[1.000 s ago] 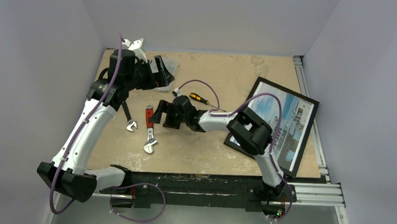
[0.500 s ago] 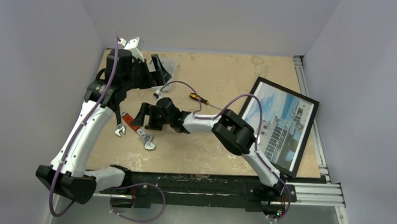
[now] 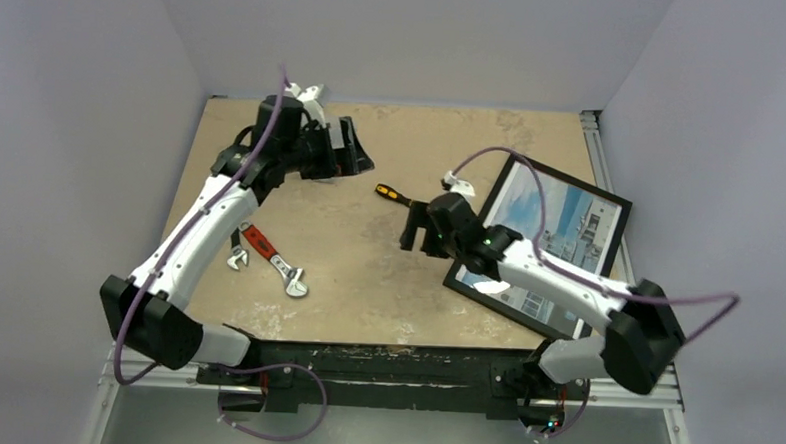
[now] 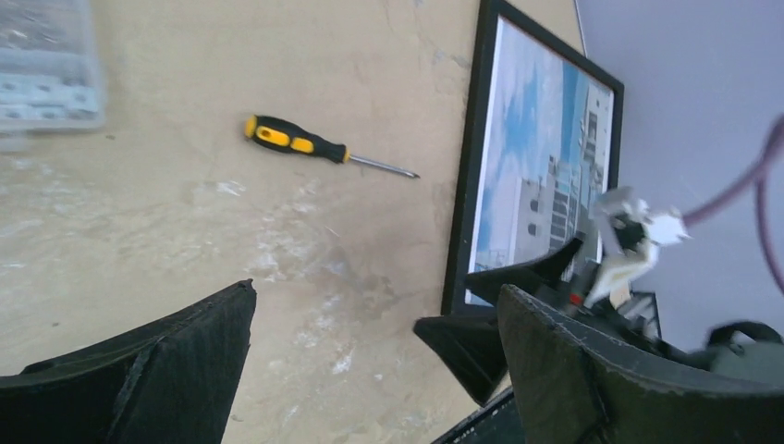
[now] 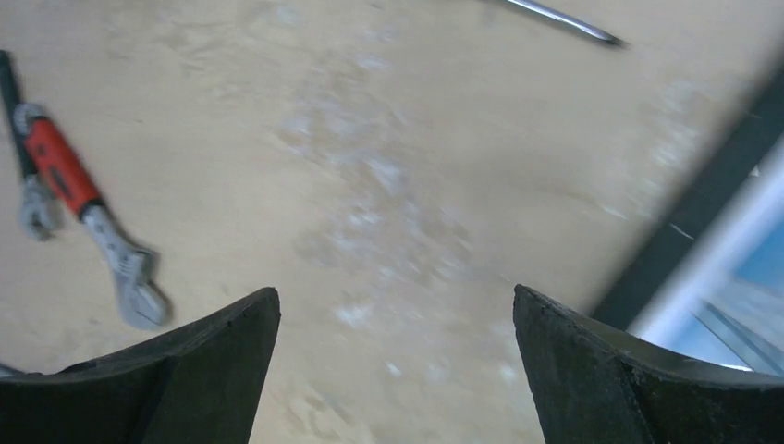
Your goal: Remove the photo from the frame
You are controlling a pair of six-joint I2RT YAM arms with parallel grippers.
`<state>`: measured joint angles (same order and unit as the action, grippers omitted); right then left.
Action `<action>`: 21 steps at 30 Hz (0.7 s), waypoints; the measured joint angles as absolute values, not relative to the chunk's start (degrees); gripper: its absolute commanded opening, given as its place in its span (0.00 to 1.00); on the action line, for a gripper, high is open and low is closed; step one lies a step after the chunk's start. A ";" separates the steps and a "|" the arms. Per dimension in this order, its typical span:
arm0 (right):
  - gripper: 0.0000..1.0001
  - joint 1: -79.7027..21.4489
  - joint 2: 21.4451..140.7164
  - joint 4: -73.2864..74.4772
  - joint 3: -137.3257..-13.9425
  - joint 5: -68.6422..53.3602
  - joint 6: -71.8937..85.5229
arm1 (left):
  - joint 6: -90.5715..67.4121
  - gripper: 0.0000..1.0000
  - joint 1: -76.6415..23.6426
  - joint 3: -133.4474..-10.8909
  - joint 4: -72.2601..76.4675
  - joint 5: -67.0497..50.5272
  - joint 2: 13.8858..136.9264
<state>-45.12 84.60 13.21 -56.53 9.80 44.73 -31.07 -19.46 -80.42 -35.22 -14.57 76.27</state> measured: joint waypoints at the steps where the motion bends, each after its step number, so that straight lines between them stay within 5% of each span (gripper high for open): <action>1: 0.98 -45.52 81.28 17.43 -53.82 13.30 45.21 | -31.22 0.97 -20.67 -80.23 -34.65 -15.33 77.84; 9: 0.99 -46.44 56.73 49.60 -47.35 35.22 61.69 | -35.42 0.93 -30.61 -77.12 -29.54 -21.26 91.70; 21: 0.99 -46.46 52.25 63.59 -48.03 39.79 64.34 | -43.57 0.65 -46.44 -77.36 -14.66 -25.63 111.72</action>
<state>-46.46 52.25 63.59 -48.03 39.79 64.34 -43.57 -46.44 -77.36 -14.66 -25.63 111.72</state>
